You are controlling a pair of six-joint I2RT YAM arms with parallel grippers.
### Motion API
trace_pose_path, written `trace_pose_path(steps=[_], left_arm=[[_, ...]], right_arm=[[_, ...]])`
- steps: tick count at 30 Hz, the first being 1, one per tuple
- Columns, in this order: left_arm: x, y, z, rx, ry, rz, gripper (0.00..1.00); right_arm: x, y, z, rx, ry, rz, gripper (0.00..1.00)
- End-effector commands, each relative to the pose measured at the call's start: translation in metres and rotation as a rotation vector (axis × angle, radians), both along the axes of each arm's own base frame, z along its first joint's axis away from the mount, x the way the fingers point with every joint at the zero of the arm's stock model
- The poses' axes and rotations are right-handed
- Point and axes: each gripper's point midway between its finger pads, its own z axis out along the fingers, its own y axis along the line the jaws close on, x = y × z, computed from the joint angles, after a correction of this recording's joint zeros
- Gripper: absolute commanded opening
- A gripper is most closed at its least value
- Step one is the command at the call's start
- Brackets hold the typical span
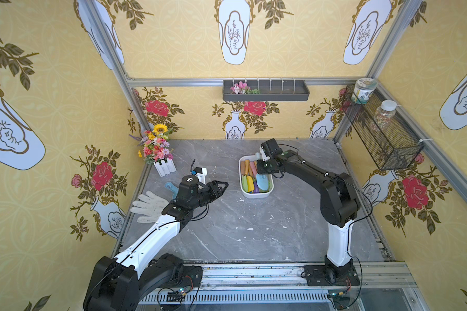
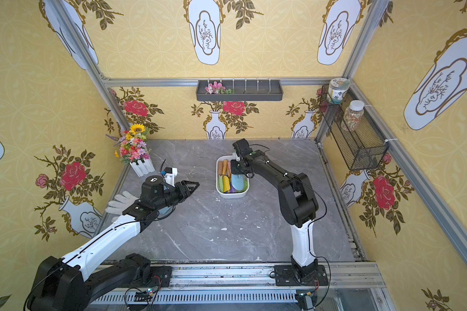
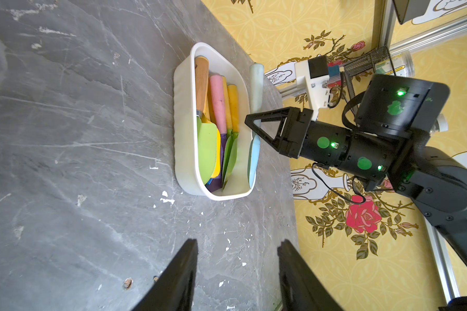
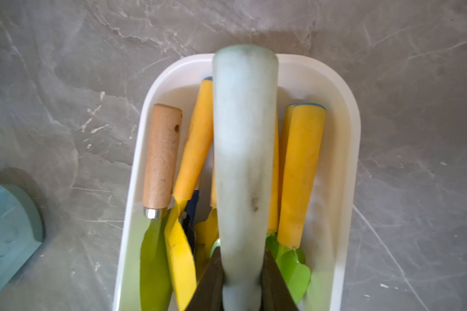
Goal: Put the shovel into the storage box
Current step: Place the shovel in the storage box.
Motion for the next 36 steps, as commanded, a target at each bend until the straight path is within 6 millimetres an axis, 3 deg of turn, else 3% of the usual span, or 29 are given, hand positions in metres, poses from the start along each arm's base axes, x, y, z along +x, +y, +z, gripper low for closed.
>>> trace_pose_path(steps=[1, 6, 11, 14, 22, 25, 27, 28, 29, 30, 36], left_arm=[[0.000, 0.000, -0.004, 0.005, 0.004, 0.001, 0.52], [0.000, 0.001, -0.008, 0.008, 0.011, 0.004, 0.53], [0.000, 0.001, -0.008, 0.008, 0.011, 0.005, 0.53], [0.000, 0.001, -0.009, 0.008, 0.014, 0.007, 0.53], [0.002, 0.002, -0.009, 0.011, 0.023, 0.017, 0.54], [0.003, 0.004, -0.010, 0.024, 0.033, 0.028, 0.58], [0.005, 0.007, -0.011, 0.039, 0.039, 0.044, 0.70], [0.007, 0.009, -0.012, 0.052, 0.046, 0.057, 0.81], [0.008, 0.011, -0.015, 0.068, 0.057, 0.067, 0.93], [0.009, 0.012, -0.017, 0.085, 0.066, 0.074, 1.00], [0.032, 0.029, -0.023, 0.248, 0.078, 0.151, 1.00]], right_arm=[[0.002, -0.003, -0.004, -0.068, -0.017, 0.010, 0.15], [0.002, -0.004, -0.013, -0.113, -0.015, 0.018, 0.20], [0.001, -0.004, -0.015, -0.131, -0.016, 0.012, 0.38], [-0.002, -0.004, -0.009, -0.140, -0.026, 0.011, 0.44], [-0.017, 0.001, 0.010, -0.124, -0.054, 0.023, 0.49], [-0.023, 0.001, 0.016, -0.113, -0.063, 0.026, 0.53], [-0.028, 0.001, 0.020, -0.093, -0.062, 0.026, 0.57], [-0.030, 0.001, 0.023, -0.080, -0.067, 0.025, 0.61], [-0.032, 0.000, 0.025, -0.066, -0.071, 0.024, 0.99], [-0.034, -0.001, 0.027, -0.052, -0.074, 0.024, 0.97], [-0.045, -0.020, 0.037, 0.006, -0.085, -0.019, 0.97]])
